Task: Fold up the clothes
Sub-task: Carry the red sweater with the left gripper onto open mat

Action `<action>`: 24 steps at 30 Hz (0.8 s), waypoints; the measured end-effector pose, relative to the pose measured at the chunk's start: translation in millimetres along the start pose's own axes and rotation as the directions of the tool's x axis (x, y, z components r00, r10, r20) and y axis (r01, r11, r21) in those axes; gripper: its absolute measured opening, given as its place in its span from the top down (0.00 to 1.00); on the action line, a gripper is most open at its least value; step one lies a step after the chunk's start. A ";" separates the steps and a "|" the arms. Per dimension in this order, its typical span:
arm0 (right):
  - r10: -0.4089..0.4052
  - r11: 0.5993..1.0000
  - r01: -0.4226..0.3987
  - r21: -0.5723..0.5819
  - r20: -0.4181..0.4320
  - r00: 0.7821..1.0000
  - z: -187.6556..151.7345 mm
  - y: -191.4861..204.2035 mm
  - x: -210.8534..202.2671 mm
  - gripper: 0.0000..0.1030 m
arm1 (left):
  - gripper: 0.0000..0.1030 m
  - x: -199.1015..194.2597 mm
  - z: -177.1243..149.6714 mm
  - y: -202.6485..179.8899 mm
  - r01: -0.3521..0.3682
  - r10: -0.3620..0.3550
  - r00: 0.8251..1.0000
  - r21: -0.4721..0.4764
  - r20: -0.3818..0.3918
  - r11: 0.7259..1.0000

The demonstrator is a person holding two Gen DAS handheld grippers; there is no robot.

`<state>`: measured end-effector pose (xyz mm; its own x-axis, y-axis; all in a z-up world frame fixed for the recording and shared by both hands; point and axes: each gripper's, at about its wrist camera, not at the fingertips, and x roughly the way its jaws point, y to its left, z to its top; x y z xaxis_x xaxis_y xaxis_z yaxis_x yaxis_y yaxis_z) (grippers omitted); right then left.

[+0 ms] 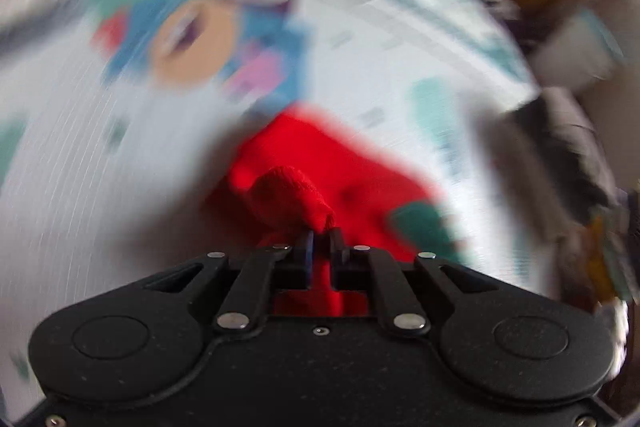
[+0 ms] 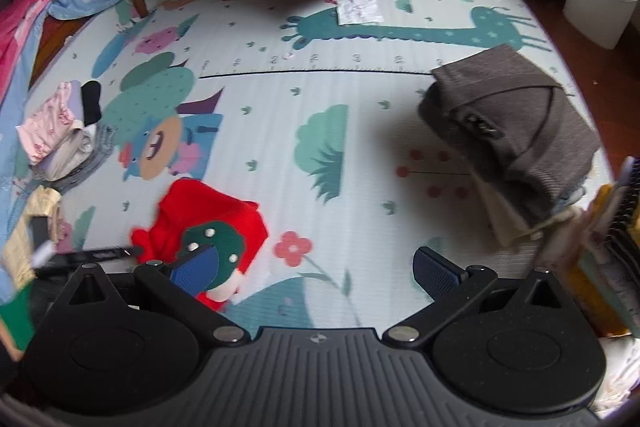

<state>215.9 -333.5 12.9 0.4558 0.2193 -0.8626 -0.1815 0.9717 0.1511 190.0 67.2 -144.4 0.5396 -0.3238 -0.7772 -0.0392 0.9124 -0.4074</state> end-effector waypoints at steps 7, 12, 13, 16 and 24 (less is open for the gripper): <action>0.015 0.999 -0.019 0.047 0.098 0.995 9.1 -13.5 -35.2 0.00 | 0.99 -133.2 48.4 -176.8 0.140 -0.285 0.943 0.572 0.172 0.808; -0.002 0.999 -0.004 0.042 0.142 0.990 9.8 -21.0 -52.4 0.00 | 1.00 -206.1 9.7 -245.5 0.093 -0.317 0.948 0.912 0.042 0.399; -0.004 0.999 0.000 0.032 0.143 0.990 8.6 -21.5 -53.4 0.00 | 1.00 -207.6 -16.6 -247.3 0.059 -0.252 0.968 0.969 0.003 0.239; -0.012 0.999 0.018 -0.047 0.133 0.991 2.0 -18.1 -49.9 0.00 | 1.00 -190.4 -89.9 -226.4 0.034 -0.015 0.999 0.992 -0.036 -0.122; -0.043 0.931 0.081 -0.355 0.113 0.993 -31.8 17.1 -20.4 0.04 | 1.00 -137.7 -178.4 -149.8 0.114 0.223 0.973 0.971 -0.066 -0.210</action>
<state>175.8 -324.1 17.8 0.5590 0.1854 -0.8082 -0.4414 0.8916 -0.1008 -28.4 -69.6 -62.0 0.4605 -0.1284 -0.8783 0.8864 0.0144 0.4626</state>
